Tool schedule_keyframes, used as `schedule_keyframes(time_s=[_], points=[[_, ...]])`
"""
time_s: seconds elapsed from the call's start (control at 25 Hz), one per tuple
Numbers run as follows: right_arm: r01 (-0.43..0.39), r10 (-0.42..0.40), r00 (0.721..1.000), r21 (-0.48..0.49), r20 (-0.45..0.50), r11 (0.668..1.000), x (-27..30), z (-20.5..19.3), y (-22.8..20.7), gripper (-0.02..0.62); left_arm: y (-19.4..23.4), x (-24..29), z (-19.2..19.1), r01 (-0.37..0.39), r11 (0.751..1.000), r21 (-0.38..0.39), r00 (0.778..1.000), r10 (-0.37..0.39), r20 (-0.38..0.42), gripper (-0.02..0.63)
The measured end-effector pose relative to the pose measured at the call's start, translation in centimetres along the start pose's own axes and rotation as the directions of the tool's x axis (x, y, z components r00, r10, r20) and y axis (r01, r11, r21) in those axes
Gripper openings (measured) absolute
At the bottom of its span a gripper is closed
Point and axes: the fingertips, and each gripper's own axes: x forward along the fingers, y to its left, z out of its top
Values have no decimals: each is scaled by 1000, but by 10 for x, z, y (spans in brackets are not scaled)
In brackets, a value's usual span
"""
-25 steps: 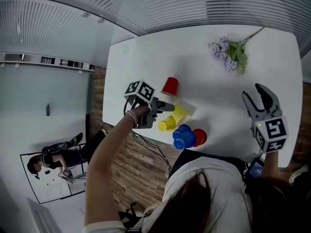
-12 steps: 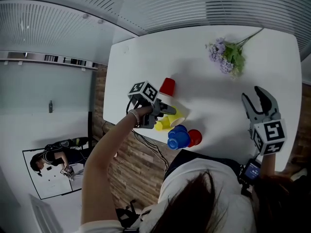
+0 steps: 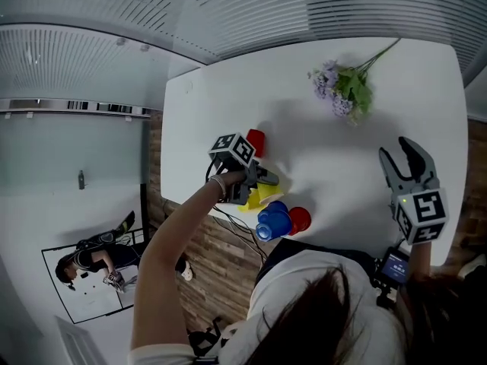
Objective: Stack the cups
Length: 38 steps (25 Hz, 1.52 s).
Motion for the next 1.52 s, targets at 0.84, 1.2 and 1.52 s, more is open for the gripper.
schedule_keyframes(time_s=[0.84,1.2,1.52], points=[[13,-12,1000,-30,28,999,-7,6,27,209,-20,-36,15,58,985,165,984,-84,155,281],[29,-26,999,-78,40,997,-22,11,62,207,-20,-81,14,150,957,249,903,-235,359,276],[82,-75,994,-101,74,991,-31,11,101,202,-13,-123,1,137,909,395,780,-345,523,273]])
